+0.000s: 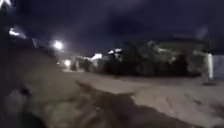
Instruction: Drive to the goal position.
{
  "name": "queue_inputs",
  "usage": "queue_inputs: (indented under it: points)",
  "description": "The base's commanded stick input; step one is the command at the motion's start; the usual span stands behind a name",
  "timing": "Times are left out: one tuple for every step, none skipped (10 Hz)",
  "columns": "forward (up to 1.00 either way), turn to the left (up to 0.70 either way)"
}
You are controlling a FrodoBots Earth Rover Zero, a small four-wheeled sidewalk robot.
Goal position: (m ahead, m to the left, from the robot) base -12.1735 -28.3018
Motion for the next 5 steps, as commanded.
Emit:
queue_inputs:
  points:
    - [0.0,-0.7]
    - [0.0,-0.7]
    - [0.58,-0.57]
    - [0.68,-0.38]
    - [0.7,-0.35]
